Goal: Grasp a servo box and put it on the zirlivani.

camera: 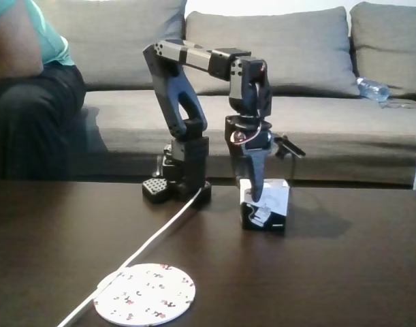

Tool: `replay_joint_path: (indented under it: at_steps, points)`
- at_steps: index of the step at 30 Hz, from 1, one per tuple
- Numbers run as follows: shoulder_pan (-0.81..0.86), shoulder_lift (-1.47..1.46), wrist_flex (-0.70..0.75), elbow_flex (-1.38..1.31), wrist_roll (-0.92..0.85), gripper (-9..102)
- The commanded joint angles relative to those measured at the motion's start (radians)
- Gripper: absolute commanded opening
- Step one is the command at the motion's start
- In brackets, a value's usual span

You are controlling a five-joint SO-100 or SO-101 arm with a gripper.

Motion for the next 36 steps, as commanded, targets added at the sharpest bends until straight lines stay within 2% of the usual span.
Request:
replay_joint_path:
  at_steps: [1,6,22,30,36]
  points:
    - [0.002,0.003,-0.008,-0.005,0.002,28]
    - [-0.002,0.003,-0.009,-0.005,-0.006,23]
    - [-0.002,0.018,0.009,-0.029,-0.006,23]
    - [0.017,0.008,0.156,-0.293,-0.008,23]
    - [0.130,0.002,0.127,-0.374,-0.078,23]
